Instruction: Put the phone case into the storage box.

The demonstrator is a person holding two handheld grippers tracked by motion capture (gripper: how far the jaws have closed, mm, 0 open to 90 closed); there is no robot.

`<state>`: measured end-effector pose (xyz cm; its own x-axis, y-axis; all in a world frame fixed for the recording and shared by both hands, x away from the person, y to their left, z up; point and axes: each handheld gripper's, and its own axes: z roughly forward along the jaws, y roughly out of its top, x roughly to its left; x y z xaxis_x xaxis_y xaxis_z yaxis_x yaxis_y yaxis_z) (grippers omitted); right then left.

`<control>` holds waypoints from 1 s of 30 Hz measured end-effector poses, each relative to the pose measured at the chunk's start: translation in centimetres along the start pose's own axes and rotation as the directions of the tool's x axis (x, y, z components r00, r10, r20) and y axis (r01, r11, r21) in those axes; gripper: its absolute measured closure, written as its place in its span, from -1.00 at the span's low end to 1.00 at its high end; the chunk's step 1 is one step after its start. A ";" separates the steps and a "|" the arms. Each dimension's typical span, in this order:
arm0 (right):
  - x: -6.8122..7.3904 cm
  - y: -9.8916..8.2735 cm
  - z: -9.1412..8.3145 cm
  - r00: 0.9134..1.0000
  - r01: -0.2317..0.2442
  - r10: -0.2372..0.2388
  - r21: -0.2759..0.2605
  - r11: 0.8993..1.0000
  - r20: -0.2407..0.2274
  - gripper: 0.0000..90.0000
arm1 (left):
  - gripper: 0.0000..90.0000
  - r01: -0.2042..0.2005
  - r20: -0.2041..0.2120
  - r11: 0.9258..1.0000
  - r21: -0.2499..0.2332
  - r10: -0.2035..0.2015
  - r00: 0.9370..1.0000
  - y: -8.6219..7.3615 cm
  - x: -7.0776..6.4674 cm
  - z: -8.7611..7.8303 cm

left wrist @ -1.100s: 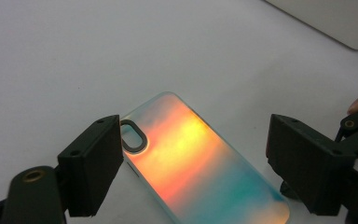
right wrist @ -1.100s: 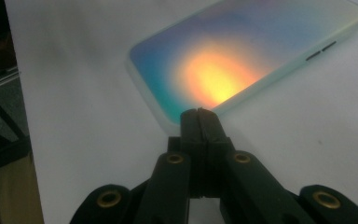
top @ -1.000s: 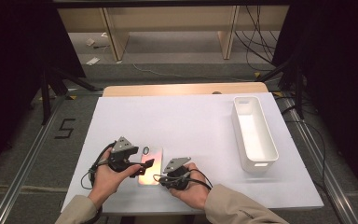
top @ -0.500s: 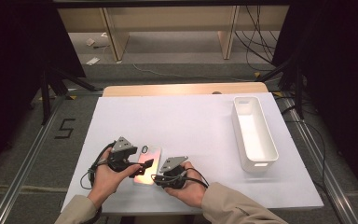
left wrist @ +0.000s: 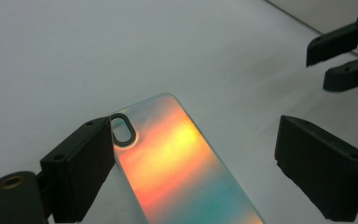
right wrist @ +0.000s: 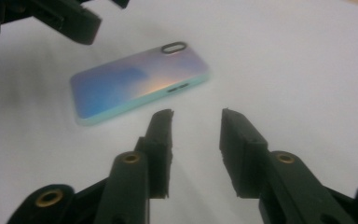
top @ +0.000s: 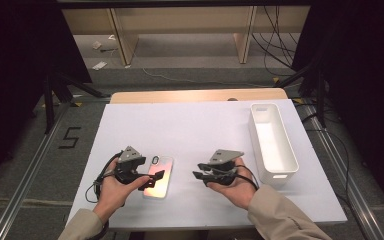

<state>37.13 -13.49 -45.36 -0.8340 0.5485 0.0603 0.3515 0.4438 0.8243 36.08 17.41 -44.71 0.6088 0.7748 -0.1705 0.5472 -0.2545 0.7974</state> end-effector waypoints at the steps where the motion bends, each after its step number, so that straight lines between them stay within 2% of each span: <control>1: -0.5 -0.2 -0.8 1.000 -0.002 0.002 -0.013 1.000 0.011 0.31 | -0.75 -0.002 0.000 1.000 -0.002 0.002 1.000 0.0 0.0 0.0; 5: -2.2 -0.9 -3.8 0.998 -0.025 0.029 -0.075 0.997 0.053 0.14 | -0.75 -0.003 0.000 1.000 -0.007 0.003 1.000 0.0 0.0 0.0; 6: -2.8 -1.4 -5.0 0.996 -0.044 0.051 -0.099 0.994 0.073 0.05 | -0.76 -0.001 -0.002 1.000 -0.008 0.001 1.000 0.0 0.0 0.0; 8: -3.0 -1.6 -5.4 0.996 -0.044 0.053 -0.108 0.993 0.078 0.01 | -0.76 0.001 -0.003 1.000 -0.010 -0.001 1.000 0.0 0.0 0.0; 9: -3.3 -2.0 -6.4 0.993 -0.054 0.067 -0.130 0.990 0.099 -0.08 | -0.76 -0.001 -0.003 1.000 -0.008 0.001 1.000 0.0 0.0 0.0; 13: -3.6 -2.4 -7.5 0.990 -0.059 0.078 -0.161 0.985 0.114 -0.21 | -0.76 0.002 0.000 1.000 -0.008 -0.002 1.000 0.0 -0.1 0.1; 15: -3.9 -2.7 -8.3 0.991 -0.047 0.068 -0.168 0.985 0.118 -0.29 | -0.76 0.003 0.001 1.000 -0.007 -0.003 1.000 0.1 -0.1 0.0; 18: -3.9 -3.0 -8.5 0.991 -0.042 0.063 -0.166 0.985 0.120 -0.33 | -0.76 0.002 0.001 1.000 -0.007 -0.002 1.000 0.1 -0.1 0.0; 22: -3.6 -3.1 -8.8 0.993 -0.012 0.031 -0.161 0.987 0.118 -0.40 | -0.78 0.000 -0.001 1.000 -0.002 0.000 1.000 0.1 -0.2 0.1; 23: -3.5 -3.2 -8.9 0.993 0.010 0.009 -0.157 0.988 0.120 -0.44 | -0.80 -0.002 -0.001 1.000 0.000 0.002 1.000 0.1 -0.2 0.1; 26: -3.4 -3.2 -8.9 0.993 0.021 -0.003 -0.147 0.989 0.122 -0.46 | -0.83 -0.001 -0.006 1.000 0.009 0.001 1.000 0.1 -0.3 0.1; 30: -3.2 -3.4 -9.0 0.991 0.039 -0.020 -0.140 0.989 0.129 -0.47 | -0.90 -0.018 -0.024 1.000 0.023 0.019 1.000 0.2 -0.5 0.1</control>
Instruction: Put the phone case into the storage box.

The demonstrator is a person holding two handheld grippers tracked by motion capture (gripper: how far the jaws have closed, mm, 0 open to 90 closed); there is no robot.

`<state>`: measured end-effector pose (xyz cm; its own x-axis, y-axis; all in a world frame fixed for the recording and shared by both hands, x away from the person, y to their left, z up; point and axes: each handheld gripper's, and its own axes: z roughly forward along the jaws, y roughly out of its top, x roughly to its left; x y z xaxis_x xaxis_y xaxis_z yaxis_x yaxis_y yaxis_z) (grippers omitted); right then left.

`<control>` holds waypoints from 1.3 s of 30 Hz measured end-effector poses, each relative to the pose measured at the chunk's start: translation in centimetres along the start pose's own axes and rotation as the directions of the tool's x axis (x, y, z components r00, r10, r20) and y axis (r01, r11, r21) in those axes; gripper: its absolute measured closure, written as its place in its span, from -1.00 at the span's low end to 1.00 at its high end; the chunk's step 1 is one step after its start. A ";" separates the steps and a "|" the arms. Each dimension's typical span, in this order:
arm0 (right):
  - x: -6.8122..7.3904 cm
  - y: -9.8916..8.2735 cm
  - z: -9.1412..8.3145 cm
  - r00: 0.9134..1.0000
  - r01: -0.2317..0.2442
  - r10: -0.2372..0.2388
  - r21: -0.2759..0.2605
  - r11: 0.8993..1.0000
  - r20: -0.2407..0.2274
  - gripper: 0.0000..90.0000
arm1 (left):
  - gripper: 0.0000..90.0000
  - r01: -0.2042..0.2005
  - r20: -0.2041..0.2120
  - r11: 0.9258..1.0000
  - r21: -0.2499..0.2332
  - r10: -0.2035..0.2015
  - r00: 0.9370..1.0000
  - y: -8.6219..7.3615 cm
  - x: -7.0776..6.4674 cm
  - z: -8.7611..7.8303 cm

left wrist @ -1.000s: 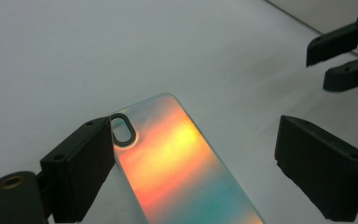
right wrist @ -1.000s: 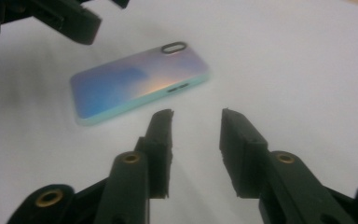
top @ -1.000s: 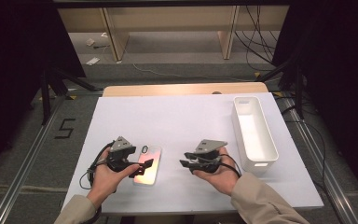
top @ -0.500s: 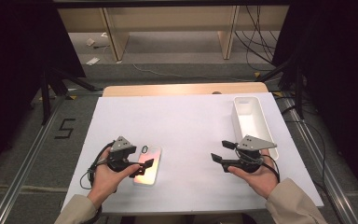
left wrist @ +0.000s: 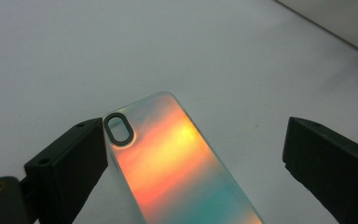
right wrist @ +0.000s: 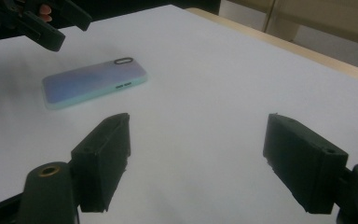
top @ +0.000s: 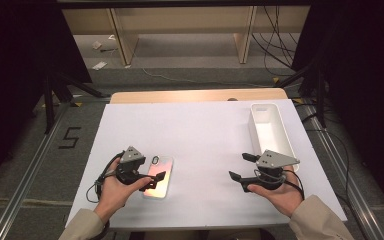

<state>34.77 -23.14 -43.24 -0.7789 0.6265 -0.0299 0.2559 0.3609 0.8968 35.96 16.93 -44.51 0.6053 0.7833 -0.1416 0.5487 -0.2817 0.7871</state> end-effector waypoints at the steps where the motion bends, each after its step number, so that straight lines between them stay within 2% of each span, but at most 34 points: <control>1: 0.0 0.0 -0.1 1.000 -0.002 0.002 -0.003 1.000 0.003 -0.47 | -0.94 -0.006 -0.004 1.000 0.006 0.006 1.000 0.0 -0.1 0.0; 4: 0.1 0.0 -0.1 1.000 -0.001 0.001 -0.007 1.000 0.009 -0.48 | -1.00 0.000 -0.010 0.999 0.035 0.001 1.000 0.1 -0.3 0.2; 9: 0.1 0.0 -0.1 1.000 0.004 -0.004 -0.002 1.000 0.012 -0.47 | -1.00 0.019 -0.052 0.995 0.098 -0.014 0.999 0.1 -0.6 0.6; 16: 0.2 0.0 0.1 1.000 0.005 -0.005 0.000 1.000 0.016 -0.47 | -1.00 0.066 -0.130 0.986 0.156 -0.046 0.990 0.5 -1.3 1.7; 26: 0.1 0.0 0.1 1.000 0.005 -0.005 0.001 1.000 0.019 -0.45 | -1.00 0.149 -0.165 0.957 0.249 -0.110 0.980 0.0 -1.3 3.4; 30: 0.2 0.0 0.1 1.000 0.006 -0.006 0.000 1.000 0.018 -0.45 | -1.00 0.189 -0.192 0.942 0.277 -0.139 0.972 -0.1 -1.2 3.8; 31: 0.2 0.0 0.1 1.000 0.006 -0.006 0.000 1.000 0.018 -0.45 | -1.00 0.189 -0.192 0.942 0.277 -0.139 0.972 -0.1 -1.2 3.8; 36: 0.2 0.0 0.2 1.000 0.009 -0.009 -0.001 1.000 0.018 -0.44 | -1.00 0.214 -0.198 0.924 0.317 -0.156 0.968 -0.2 -1.3 4.2; 39: 0.2 0.0 0.2 1.000 0.010 -0.010 -0.001 1.000 0.017 -0.44 | -1.00 0.229 -0.196 0.916 0.329 -0.171 0.966 -0.1 -1.3 4.3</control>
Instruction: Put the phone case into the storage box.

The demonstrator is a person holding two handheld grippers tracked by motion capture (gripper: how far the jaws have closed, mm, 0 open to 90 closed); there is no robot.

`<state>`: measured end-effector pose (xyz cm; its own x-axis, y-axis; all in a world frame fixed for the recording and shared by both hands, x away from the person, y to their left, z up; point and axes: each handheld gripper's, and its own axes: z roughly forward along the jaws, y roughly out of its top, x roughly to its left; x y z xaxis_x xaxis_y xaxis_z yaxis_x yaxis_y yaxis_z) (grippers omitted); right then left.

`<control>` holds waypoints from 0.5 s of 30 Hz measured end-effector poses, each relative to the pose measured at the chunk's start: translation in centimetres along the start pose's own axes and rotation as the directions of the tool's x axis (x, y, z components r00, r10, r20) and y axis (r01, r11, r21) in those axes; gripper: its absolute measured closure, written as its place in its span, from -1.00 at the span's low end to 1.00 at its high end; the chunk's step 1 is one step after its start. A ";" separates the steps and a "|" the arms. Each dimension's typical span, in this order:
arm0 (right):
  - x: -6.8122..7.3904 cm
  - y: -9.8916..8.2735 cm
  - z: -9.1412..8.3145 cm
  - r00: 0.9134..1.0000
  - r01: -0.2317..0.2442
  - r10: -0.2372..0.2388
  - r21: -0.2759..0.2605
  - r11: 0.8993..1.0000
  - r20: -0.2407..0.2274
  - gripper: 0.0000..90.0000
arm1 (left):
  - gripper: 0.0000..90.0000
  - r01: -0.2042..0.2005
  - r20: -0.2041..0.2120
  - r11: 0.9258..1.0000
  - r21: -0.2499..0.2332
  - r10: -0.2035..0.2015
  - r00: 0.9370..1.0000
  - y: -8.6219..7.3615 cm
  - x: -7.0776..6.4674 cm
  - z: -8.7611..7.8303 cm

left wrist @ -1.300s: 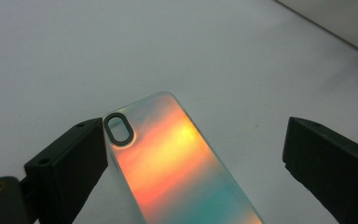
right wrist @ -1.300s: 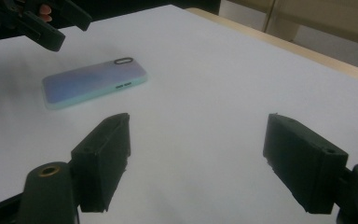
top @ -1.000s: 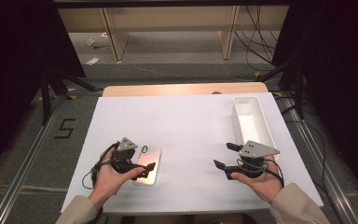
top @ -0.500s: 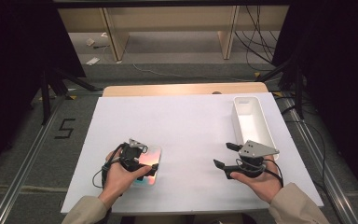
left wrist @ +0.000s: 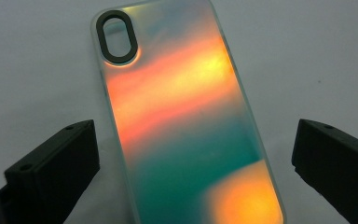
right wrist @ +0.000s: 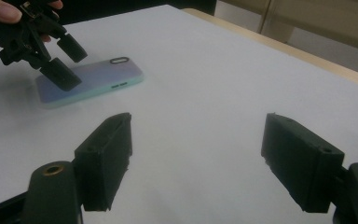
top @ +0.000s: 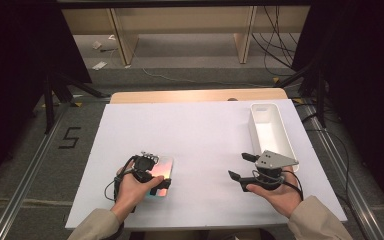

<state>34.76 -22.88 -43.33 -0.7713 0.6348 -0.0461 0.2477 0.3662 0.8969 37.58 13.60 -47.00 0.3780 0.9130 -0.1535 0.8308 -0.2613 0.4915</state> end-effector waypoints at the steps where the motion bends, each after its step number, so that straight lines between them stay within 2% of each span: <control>1: 0.0 0.0 0.0 1.000 0.000 0.000 0.000 1.000 0.000 -0.43 | -1.00 0.004 0.000 1.000 0.004 -0.004 1.000 0.0 0.0 0.0; 7: 0.0 0.0 0.0 1.000 0.000 0.000 0.000 1.000 -0.001 -0.43 | -0.98 0.017 -0.006 0.999 0.033 -0.017 1.000 0.0 0.0 0.4; 15: 0.0 0.0 0.0 1.000 -0.002 0.002 0.001 1.000 -0.003 -0.42 | -0.98 0.020 -0.012 0.999 0.044 -0.019 1.000 0.0 -0.3 0.8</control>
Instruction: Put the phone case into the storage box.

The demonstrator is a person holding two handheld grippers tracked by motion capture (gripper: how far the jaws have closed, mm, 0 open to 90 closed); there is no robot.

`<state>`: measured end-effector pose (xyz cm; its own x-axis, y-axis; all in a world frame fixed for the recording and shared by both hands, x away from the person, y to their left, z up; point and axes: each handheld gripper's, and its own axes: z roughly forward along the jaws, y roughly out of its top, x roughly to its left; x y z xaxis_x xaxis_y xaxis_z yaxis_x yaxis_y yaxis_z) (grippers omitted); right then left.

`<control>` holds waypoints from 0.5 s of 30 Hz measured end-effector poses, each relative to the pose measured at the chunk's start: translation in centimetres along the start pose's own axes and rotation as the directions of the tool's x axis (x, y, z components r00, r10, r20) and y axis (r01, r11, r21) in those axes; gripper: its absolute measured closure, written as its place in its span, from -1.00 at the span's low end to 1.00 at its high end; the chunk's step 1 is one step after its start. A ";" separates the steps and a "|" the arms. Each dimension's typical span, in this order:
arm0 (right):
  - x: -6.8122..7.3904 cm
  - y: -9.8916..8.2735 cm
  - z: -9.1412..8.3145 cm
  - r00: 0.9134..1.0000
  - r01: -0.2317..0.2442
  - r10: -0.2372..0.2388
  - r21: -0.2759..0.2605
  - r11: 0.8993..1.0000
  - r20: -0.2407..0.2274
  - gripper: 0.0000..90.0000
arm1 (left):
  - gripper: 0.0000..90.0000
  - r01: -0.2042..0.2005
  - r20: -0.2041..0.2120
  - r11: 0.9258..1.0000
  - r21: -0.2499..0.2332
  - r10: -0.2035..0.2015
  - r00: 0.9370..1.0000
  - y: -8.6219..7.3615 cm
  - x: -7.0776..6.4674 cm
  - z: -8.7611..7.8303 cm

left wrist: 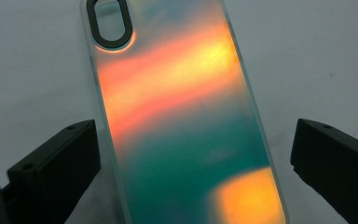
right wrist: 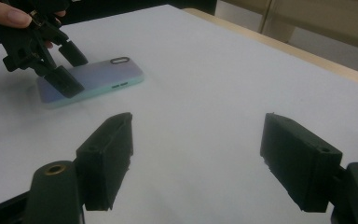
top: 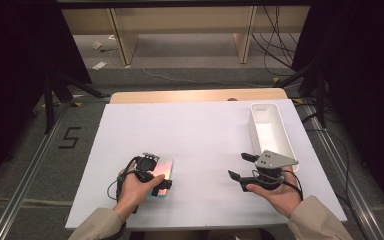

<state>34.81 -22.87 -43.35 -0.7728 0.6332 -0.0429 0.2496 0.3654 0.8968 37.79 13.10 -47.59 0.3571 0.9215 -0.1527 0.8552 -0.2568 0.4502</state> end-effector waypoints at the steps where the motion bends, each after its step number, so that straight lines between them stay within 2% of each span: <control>1: 0.0 0.0 0.0 1.000 -0.001 0.001 0.000 1.000 0.000 -0.42 | -0.98 0.000 0.000 1.000 0.002 0.000 1.000 0.0 0.0 0.0; 15: 0.0 0.0 0.0 1.000 -0.004 0.004 -0.001 1.000 -0.009 -0.40 | -0.95 -0.007 -0.036 1.000 0.017 0.007 0.999 0.2 -0.4 0.5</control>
<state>34.84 -22.86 -43.37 -0.7771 0.6283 -0.0358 0.2520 0.3628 0.8972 37.99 12.54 -47.89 0.3497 0.9295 -0.1175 0.8591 -0.2681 0.4359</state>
